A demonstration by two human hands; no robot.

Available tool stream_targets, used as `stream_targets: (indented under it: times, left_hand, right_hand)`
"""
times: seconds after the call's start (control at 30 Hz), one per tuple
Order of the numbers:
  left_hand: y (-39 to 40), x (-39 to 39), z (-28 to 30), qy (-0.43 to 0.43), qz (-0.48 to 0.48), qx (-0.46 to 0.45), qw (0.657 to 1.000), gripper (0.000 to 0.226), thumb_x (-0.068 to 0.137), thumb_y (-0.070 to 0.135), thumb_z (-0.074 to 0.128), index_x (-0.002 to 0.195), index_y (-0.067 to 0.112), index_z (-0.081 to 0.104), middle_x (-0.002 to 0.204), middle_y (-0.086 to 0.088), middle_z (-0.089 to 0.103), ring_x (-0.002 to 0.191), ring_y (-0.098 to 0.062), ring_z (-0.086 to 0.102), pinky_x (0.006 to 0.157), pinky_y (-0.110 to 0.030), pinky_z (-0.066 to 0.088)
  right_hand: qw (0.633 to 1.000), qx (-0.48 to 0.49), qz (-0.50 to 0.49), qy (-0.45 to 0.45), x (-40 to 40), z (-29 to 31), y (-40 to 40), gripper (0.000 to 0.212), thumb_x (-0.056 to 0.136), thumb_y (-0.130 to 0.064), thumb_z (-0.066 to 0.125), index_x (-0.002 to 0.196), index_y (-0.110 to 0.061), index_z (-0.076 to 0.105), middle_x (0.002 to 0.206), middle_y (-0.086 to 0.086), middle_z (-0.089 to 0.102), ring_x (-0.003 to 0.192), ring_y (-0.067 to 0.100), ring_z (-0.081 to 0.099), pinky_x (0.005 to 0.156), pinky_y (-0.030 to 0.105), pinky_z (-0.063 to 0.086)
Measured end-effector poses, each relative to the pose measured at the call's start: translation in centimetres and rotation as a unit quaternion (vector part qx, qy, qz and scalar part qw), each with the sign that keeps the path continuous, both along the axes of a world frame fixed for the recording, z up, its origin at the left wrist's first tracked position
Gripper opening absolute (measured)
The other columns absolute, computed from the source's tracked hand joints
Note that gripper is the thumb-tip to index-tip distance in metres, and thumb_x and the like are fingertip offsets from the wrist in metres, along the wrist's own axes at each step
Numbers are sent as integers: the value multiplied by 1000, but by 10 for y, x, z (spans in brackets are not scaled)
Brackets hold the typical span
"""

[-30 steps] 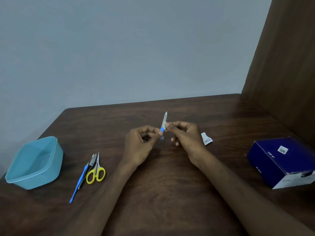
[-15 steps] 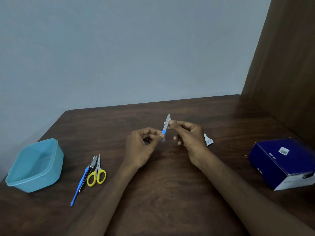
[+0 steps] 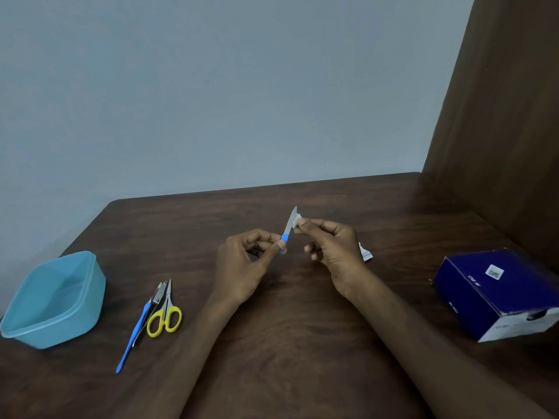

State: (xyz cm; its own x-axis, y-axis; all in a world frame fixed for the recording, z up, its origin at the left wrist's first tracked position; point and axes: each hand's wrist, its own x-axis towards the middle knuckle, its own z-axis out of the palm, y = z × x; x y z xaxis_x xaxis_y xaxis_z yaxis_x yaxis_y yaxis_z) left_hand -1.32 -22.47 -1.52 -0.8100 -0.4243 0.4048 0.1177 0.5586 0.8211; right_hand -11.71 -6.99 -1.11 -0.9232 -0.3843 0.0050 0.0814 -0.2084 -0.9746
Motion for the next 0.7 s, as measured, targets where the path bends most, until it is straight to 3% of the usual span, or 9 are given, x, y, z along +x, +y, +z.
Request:
stream_targets:
  times: [0.17,0.27,0.4,0.57,0.7]
  left_hand:
    - [-2,0,0,6,3,-6,1000,4,94,27,82,90,28,83,76,12,80,64,2,68,58,-15,43]
    - [0,1,1,0,-3,-22,1000,5,94,26,83,90,29,83,77,14,80,67,-2,71,58,-14,43]
    - [2,2,0,-6,-7,-46,999,5,93,25,84,90,29,83,77,15,80,71,-11,75,59,-18,50]
    - [0,3,0,4,-3,-38,999,6,93,25,83,88,28,83,76,14,80,68,-6,74,57,-16,46]
    - [0,3,0,3,-12,-35,999,5,94,25,83,90,28,83,77,13,80,71,-11,75,59,-22,51]
  right_hand:
    - [996,65,43,53,4,-2,-2,10,93,-24,81,93,-15,85,92,6,83,56,10,58,50,22,43]
    - [996,52,40,51,4,-1,0,7,91,-23,83,90,-16,84,88,1,82,55,9,58,49,22,43]
    - [1000,11,19,17,1,1,2,10,91,-26,84,90,-16,82,91,6,80,54,10,57,48,22,42]
    - [991,93,52,82,4,-4,-4,14,91,-31,83,87,-19,76,92,14,79,58,11,60,52,26,42]
    - [995,65,39,61,5,-1,-2,14,89,-25,85,85,-17,75,86,13,77,56,11,59,50,25,42]
